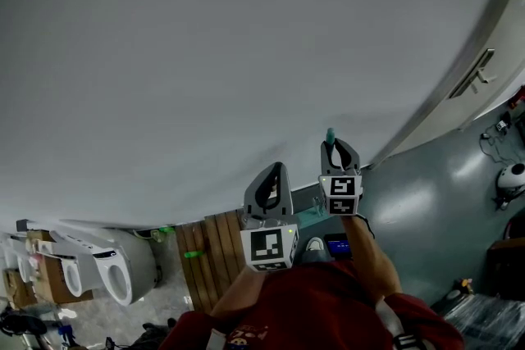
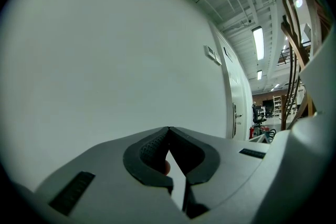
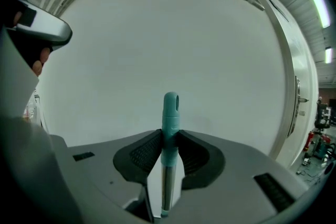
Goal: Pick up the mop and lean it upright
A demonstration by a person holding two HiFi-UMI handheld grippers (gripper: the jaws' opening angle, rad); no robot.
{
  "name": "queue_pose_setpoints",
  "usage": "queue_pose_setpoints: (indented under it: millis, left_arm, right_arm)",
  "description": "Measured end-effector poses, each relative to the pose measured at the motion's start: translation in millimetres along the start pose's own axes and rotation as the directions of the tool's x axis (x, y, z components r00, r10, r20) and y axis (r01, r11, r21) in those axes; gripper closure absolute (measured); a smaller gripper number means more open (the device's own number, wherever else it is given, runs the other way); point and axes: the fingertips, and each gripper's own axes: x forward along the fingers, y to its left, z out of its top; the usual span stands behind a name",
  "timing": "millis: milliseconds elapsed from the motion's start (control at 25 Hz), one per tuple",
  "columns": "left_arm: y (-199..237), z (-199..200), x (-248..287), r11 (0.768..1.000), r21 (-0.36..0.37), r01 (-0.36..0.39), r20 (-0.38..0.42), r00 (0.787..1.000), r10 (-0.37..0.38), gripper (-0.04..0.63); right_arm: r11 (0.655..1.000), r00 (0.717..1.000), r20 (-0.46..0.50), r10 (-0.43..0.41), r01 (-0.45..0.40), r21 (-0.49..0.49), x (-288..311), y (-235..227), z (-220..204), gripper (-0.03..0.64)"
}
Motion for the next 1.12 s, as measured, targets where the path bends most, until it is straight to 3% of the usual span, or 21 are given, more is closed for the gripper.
queue_pose_setpoints:
  millis: [400, 1120]
  left_arm:
    - [-8, -2, -1, 1.000, -0.003, 0.029, -0.004, 1.000, -0.029, 0.581]
    - [-22, 1, -4, 0.997, -0.005, 0.078, 0.007, 0.997, -0.078, 0.581]
  right_arm:
    - [1.000, 0.999, 0.046, 0.003, -0.003, 0.005, -70, 5, -7, 0.508]
    - [0.999, 0.999, 0.042, -0.033, 0.032, 0.022, -104, 4, -7, 0.509]
